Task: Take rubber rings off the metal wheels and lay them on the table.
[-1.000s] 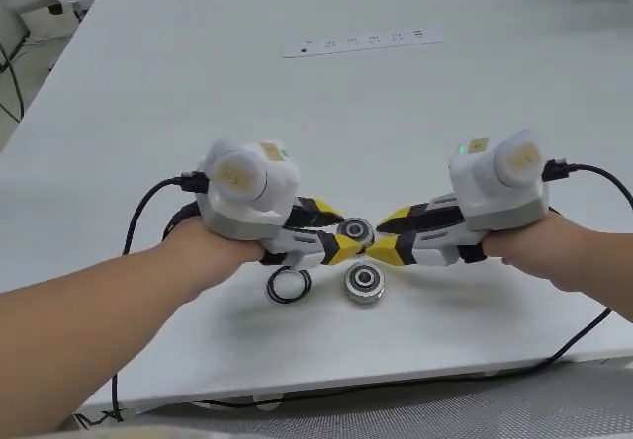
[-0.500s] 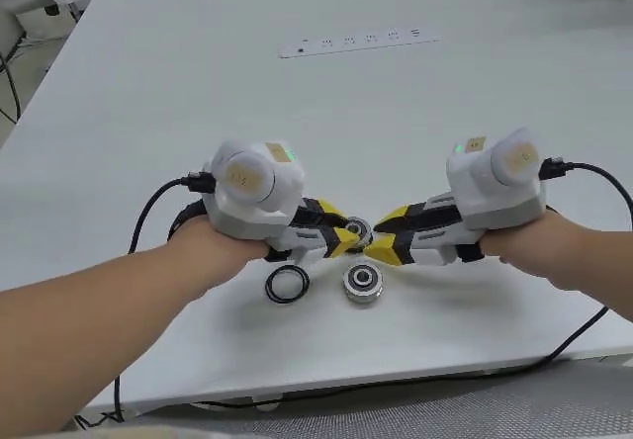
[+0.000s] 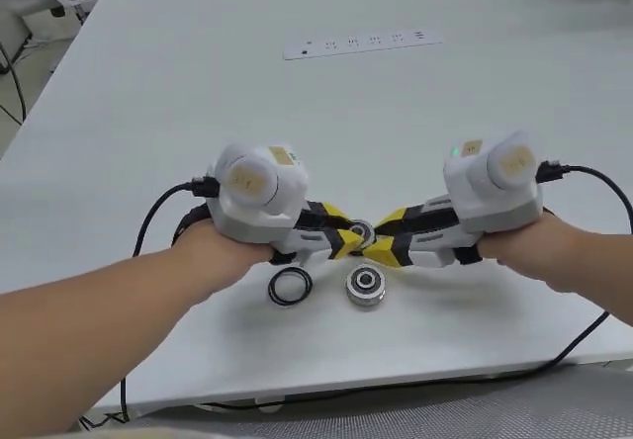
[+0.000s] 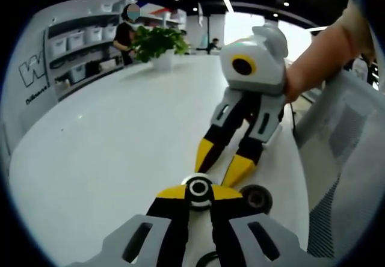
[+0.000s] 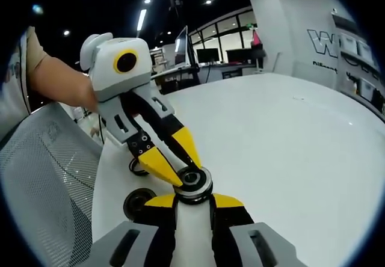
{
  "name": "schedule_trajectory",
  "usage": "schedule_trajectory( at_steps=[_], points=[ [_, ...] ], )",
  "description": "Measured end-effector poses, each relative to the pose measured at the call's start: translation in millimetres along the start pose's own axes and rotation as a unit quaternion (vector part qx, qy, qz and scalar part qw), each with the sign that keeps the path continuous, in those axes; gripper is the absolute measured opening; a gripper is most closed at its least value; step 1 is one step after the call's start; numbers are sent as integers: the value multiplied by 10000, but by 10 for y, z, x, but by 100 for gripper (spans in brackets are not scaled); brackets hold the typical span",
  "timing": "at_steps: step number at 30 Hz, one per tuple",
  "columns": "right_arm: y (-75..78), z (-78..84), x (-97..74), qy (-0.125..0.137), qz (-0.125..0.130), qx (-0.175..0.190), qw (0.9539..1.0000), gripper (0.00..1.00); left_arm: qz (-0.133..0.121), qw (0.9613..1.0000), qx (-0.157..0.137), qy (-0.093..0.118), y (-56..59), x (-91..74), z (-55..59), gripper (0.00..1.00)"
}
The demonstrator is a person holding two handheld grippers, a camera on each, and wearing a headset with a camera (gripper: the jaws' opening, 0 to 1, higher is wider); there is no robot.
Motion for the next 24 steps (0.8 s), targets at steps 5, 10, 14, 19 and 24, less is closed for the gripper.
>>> schedule_trajectory(
  at_steps=[5, 10, 14, 19, 24],
  points=[
    [-5, 22, -32, -5, 10, -6, 10000, 13, -15, 10000, -11, -30, 2, 3, -7, 13],
    [-5, 57, -65, 2, 25, 82, 10000, 8, -64, 10000, -46, 1, 16, 2, -3, 13],
    [-22, 63, -78, -27, 52, 118, 9999, 5, -75, 10000, -63, -2, 25, -1, -6, 13],
    [-10, 86, -104, -32, 59, 297, 9995, 0, -90, 9999, -44, -20, 25, -1, -6, 13],
    [18, 104, -107, 177, 16, 929, 9955, 0, -112, 9999, -55, -59, 37, 2, -19, 13]
  ],
)
Point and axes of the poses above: the centre of the closed fingertips' face, and the gripper's own axes: x roughly forward along the fingers, y roughly to its right, z roughly out of its underside, the point moved 10 cm from there along -x, roughly backward along the fingers, and after that the axes turned 1 degree about x, right-handed, at the moved point
